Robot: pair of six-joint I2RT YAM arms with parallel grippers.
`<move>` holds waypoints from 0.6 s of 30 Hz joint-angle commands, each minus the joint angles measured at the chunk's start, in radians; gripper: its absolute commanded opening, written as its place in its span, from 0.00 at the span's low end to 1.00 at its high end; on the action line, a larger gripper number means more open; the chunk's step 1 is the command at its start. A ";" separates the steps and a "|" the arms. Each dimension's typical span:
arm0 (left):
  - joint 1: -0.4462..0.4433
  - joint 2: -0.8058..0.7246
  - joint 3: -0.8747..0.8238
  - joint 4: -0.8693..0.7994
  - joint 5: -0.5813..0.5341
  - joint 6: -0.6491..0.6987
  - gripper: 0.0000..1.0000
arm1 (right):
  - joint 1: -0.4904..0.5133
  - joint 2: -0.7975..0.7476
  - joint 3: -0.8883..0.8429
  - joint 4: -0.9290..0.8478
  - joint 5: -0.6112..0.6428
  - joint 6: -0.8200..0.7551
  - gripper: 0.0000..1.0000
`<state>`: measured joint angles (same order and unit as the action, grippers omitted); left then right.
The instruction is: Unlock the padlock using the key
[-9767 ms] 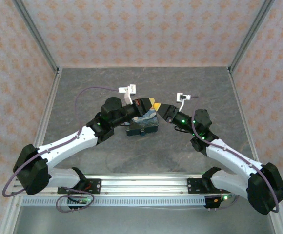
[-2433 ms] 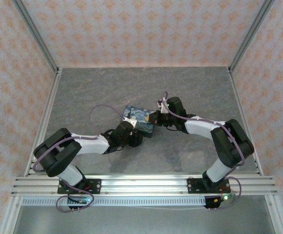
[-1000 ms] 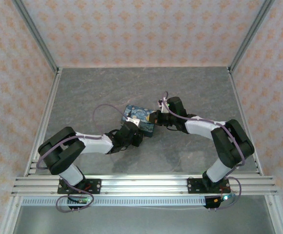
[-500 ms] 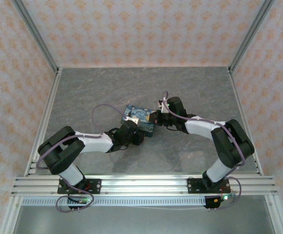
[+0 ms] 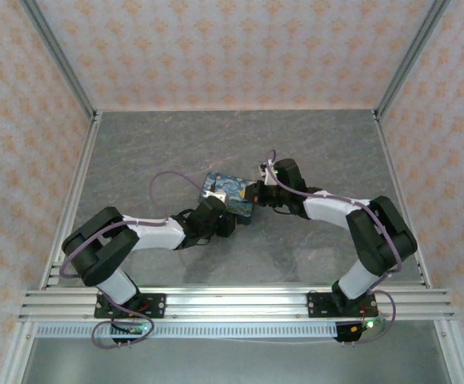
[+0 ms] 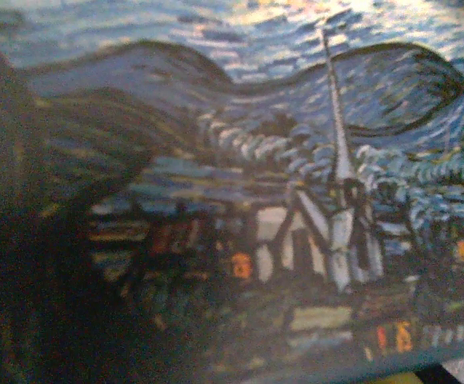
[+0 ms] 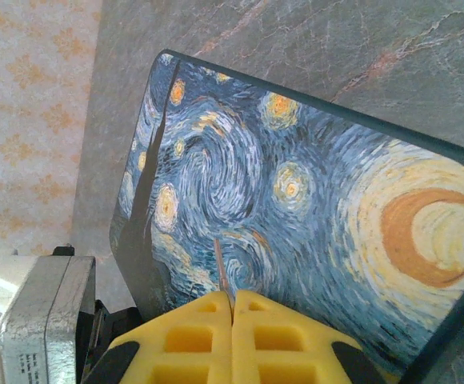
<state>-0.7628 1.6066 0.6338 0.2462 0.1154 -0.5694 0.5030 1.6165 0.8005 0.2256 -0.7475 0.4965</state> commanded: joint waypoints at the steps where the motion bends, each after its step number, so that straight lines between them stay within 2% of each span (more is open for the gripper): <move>1: 0.013 0.002 0.036 0.039 -0.023 -0.010 0.28 | 0.006 -0.003 -0.028 -0.066 0.017 -0.015 0.00; 18: 0.013 -0.005 0.048 0.037 0.002 -0.039 0.27 | 0.006 -0.052 -0.013 -0.106 0.051 -0.092 0.00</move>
<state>-0.7586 1.6058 0.6388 0.2455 0.1246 -0.5850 0.5034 1.5875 0.7891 0.1974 -0.7227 0.4576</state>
